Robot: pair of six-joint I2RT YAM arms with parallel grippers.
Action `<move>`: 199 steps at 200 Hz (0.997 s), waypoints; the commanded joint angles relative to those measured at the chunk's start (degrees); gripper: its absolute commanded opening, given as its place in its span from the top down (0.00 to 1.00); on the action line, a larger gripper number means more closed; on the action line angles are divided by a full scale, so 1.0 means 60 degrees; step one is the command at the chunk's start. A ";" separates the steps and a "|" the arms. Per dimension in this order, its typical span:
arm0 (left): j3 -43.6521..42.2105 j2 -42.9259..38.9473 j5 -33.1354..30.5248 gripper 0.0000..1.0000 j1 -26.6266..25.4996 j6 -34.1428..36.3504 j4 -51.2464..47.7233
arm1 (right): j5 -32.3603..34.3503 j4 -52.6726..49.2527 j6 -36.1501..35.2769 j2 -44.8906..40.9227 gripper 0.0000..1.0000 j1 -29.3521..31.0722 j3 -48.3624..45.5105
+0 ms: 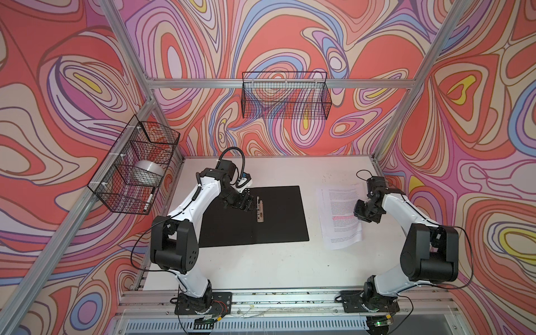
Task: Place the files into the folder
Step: 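Lift the paper stack edge with the right gripper, raising it upright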
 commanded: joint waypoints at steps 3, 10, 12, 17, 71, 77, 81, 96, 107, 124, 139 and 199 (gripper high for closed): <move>0.0250 -0.0250 0.0099 0.21 -0.0058 0.0036 -0.0379 | -0.0501 -0.0306 -0.0179 -0.0284 0.94 -0.0063 0.0331; 0.0268 -0.0250 0.0097 0.22 -0.0064 0.0018 -0.0391 | -0.0557 -0.0371 -0.0194 -0.0338 0.94 -0.0064 0.0433; 0.0271 -0.0250 0.0099 0.22 -0.0057 0.0028 -0.0393 | -0.0578 -0.0395 -0.0187 -0.0356 0.95 -0.0064 0.0469; 0.0265 -0.0250 0.0099 0.22 -0.0064 0.0011 -0.0406 | -0.0667 -0.0456 -0.0222 -0.0390 0.97 -0.0064 0.0551; 0.0389 -0.0235 0.0124 0.22 -0.0061 -0.0031 -0.0437 | -0.1057 -0.1458 -0.0554 -0.0750 1.00 -0.0064 0.1804; 0.0389 -0.0221 0.0134 0.22 -0.0051 -0.0055 -0.0432 | -0.1155 -0.1560 -0.0538 -0.0769 1.00 -0.0062 0.1924; 0.0396 -0.0209 0.0145 0.22 -0.0051 -0.0070 -0.0423 | -0.1213 -0.1612 -0.0577 -0.0772 1.00 -0.0062 0.2002; 0.0413 -0.0166 0.0198 0.22 -0.0062 -0.0114 -0.0435 | -0.1483 -0.1771 -0.0627 -0.0869 1.00 -0.0064 0.2300; 0.0447 -0.0140 0.0215 0.22 -0.0058 -0.0143 -0.0425 | -0.1594 -0.1899 -0.0631 -0.0918 1.00 -0.0064 0.2534; 0.0517 -0.0089 0.0242 0.22 -0.0060 -0.0208 -0.0447 | -0.1830 -0.2121 -0.0676 -0.0983 1.00 -0.0064 0.2973; 0.0579 -0.0059 0.0267 0.22 -0.0056 -0.0256 -0.0452 | -0.2152 -0.2281 -0.0729 -0.1022 1.00 -0.0055 0.3339; 0.0802 0.0129 0.0329 0.22 -0.0050 -0.0471 -0.0452 | -0.3430 -0.2758 -0.0850 -0.1036 1.00 -0.0020 0.4463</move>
